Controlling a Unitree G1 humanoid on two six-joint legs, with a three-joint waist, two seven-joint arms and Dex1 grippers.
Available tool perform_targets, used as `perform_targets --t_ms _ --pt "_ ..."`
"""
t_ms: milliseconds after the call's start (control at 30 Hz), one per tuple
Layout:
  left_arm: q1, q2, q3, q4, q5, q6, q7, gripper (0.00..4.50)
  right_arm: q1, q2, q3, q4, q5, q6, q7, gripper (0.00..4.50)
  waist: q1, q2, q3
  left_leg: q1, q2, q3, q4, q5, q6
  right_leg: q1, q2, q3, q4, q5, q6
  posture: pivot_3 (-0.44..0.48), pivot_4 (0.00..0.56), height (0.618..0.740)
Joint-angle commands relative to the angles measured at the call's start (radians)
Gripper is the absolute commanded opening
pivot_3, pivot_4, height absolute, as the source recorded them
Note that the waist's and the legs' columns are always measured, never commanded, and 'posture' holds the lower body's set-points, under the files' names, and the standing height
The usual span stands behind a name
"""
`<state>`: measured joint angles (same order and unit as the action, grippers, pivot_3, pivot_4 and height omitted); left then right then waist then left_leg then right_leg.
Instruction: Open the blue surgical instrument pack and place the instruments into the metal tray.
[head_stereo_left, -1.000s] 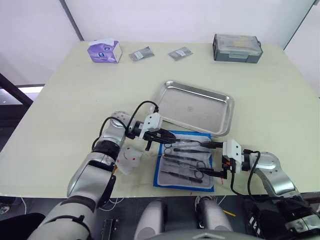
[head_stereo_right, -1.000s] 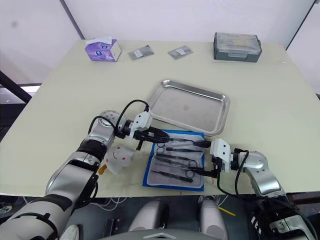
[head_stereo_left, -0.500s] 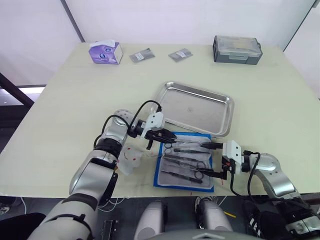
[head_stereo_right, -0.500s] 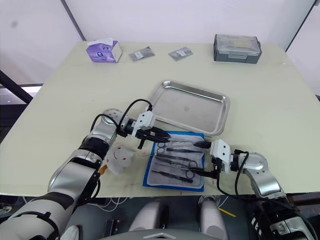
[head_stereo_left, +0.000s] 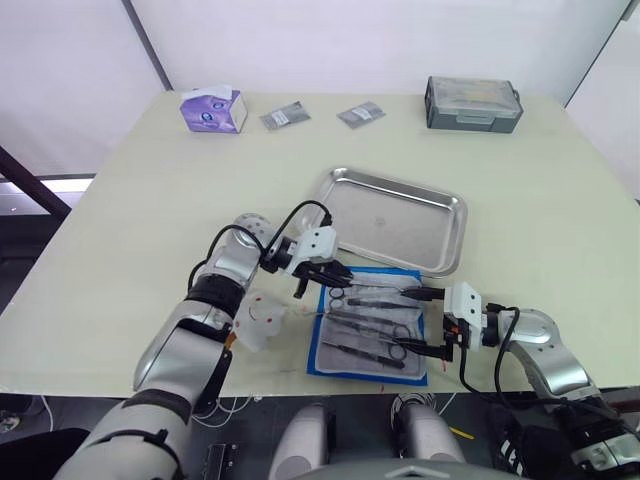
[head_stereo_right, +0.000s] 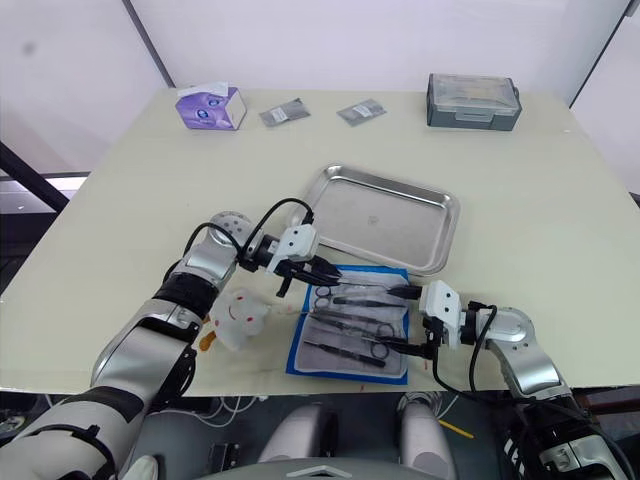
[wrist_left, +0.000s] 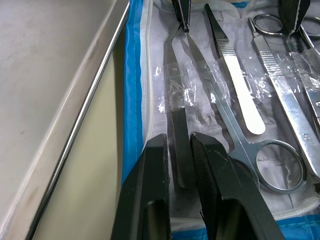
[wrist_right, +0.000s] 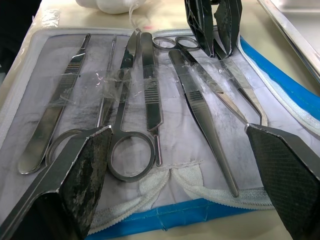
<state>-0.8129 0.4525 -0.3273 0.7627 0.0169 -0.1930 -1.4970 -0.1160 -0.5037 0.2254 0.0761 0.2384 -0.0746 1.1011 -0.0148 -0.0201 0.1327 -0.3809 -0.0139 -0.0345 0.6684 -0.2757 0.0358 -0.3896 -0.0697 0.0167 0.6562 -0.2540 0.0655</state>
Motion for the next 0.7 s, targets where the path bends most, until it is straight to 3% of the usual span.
perform_targets --t_ms 33,700 --pt "0.045 0.009 -0.034 0.022 0.040 0.047 -0.005 0.10 0.027 0.004 0.041 0.041 -0.035 0.029 0.003 4.50 0.000 0.000 0.000 0.000 0.000 0.000 0.000 0.000 0.000 0.000 0.000 0.000 0.000 0.000 0.000 0.000 0.150 0.734" --pt "0.003 0.061 -0.011 -0.068 0.028 0.073 -0.017 0.02 0.019 -0.003 0.042 0.052 -0.041 0.037 0.002 4.50 -0.003 0.000 -0.001 0.000 0.000 0.000 0.000 -0.001 0.001 0.000 0.000 0.000 0.000 -0.001 0.000 0.000 0.150 0.734"
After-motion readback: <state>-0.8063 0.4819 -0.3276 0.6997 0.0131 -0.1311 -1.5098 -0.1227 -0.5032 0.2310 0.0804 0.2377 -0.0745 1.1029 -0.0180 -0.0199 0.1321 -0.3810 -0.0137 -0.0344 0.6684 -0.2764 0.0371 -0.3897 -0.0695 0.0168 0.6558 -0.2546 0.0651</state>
